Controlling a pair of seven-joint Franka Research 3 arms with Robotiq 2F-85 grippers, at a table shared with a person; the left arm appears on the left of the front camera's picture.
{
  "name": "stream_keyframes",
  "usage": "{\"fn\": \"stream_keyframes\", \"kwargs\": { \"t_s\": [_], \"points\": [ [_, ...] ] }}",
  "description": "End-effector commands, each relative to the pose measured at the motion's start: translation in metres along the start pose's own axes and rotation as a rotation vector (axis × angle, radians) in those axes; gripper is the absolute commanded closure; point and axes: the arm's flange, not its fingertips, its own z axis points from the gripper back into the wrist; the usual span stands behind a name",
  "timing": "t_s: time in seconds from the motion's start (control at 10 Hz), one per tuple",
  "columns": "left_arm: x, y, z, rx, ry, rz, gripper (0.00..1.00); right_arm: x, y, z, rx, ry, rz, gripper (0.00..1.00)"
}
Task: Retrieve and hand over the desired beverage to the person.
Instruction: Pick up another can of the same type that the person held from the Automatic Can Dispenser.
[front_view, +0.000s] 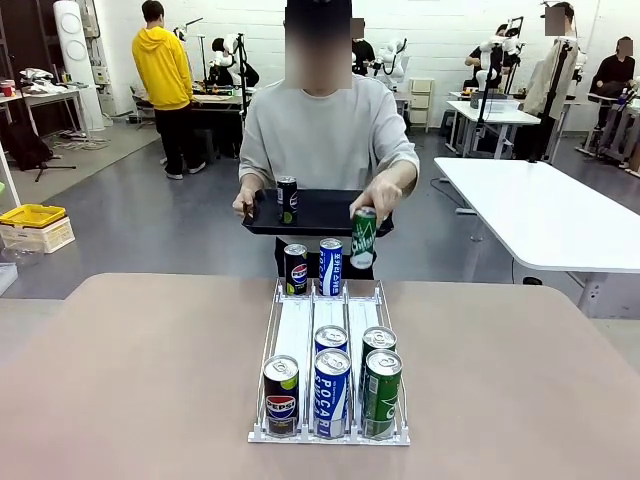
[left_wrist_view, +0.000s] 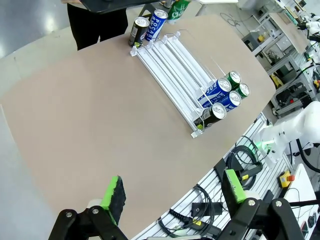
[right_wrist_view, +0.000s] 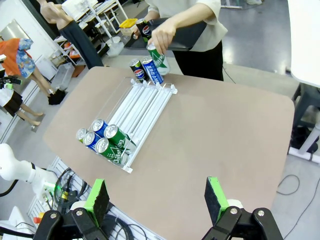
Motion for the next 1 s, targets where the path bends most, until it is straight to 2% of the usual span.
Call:
{"fn": "stream_keyframes", "kwargs": {
  "t_s": [0.0, 0.3, 0.4, 0.5, 0.6, 0.7, 0.9],
  "points": [
    [-0.002, 0.000, 0.001, 0.006, 0.008, -0.005, 0.00, 0.000, 0.000, 0.000, 0.000, 0.000, 0.000, 0.00],
    [-0.002, 0.000, 0.001, 0.006, 0.008, -0.005, 0.00, 0.050, 0.060, -0.077, -0.025, 0.278, 0.039, 0.00],
    [-0.002, 0.000, 0.001, 0.006, 0.008, -0.005, 0.00, 0.060, 0.082, -0.106, -0.074, 0.355, 0.011, 0.00],
    [-0.002, 0.000, 0.001, 0.006, 0.008, -0.005, 0.00, 0.066, 0.101, -0.140, -0.185, 0.397, -0.054, 0.00],
    [-0.002, 0.000, 0.001, 0.006, 0.008, -0.005, 0.00, 0.066, 0.118, -0.184, -0.358, 0.378, -0.125, 0.00],
    [-0.002, 0.000, 0.001, 0.006, 0.008, -0.005, 0.00, 0.058, 0.130, -0.219, -0.435, 0.381, -0.174, 0.00],
    [-0.002, 0.000, 0.001, 0.006, 0.008, -0.005, 0.00, 0.043, 0.143, -0.274, -0.536, 0.420, -0.185, 0.00]
  ]
}}
